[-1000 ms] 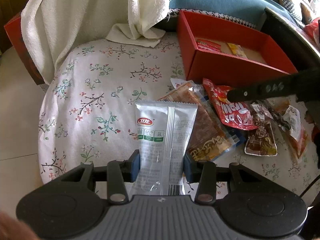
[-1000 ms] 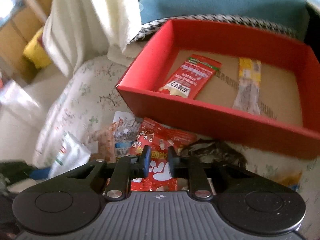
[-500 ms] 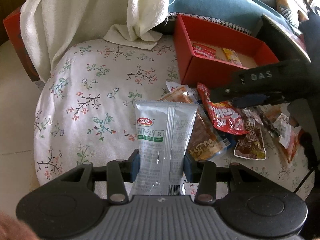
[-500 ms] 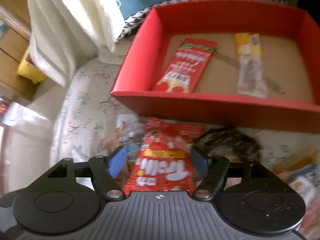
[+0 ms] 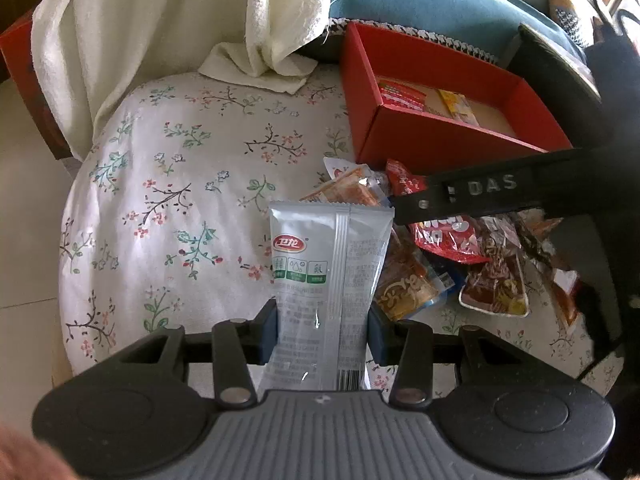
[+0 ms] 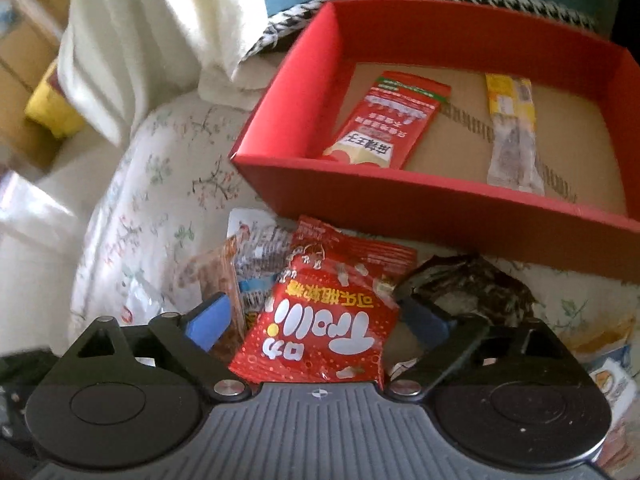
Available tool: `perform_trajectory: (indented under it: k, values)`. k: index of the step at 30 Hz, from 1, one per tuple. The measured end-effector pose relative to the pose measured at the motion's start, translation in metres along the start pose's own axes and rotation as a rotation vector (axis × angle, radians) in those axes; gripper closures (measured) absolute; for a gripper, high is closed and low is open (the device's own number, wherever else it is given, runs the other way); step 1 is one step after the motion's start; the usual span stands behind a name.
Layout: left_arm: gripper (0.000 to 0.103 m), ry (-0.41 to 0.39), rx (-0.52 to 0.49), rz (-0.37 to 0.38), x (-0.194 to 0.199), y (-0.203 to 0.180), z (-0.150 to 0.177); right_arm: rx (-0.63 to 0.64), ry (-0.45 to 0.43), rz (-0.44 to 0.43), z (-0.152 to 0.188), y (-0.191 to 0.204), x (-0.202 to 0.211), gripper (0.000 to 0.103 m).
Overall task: Organize snacks
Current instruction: 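Lift both held packets and carry them toward the red box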
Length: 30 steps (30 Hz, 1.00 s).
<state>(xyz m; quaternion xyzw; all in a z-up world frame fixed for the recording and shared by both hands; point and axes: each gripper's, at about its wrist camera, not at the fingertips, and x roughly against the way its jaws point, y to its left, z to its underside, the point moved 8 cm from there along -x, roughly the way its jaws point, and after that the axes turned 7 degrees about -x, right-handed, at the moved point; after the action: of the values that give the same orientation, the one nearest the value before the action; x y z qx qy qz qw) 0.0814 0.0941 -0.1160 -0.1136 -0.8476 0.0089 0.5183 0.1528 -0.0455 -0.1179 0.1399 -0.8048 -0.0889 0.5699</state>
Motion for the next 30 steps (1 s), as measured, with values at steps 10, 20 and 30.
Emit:
perform_trajectory:
  k: [10,20,30]
  values:
    - [0.066,-0.021,0.008,0.038,0.007,-0.003,-0.003,-0.13,0.044,-0.044,0.004,-0.022,0.001,0.026]
    - [0.066,0.0,0.007,0.022,0.0,-0.004,-0.003,-0.056,0.036,-0.004,-0.006,0.005,-0.02,0.023]
    - [0.066,-0.031,0.011,0.029,0.009,-0.005,-0.007,0.026,0.03,-0.032,0.007,-0.004,0.005,0.039]
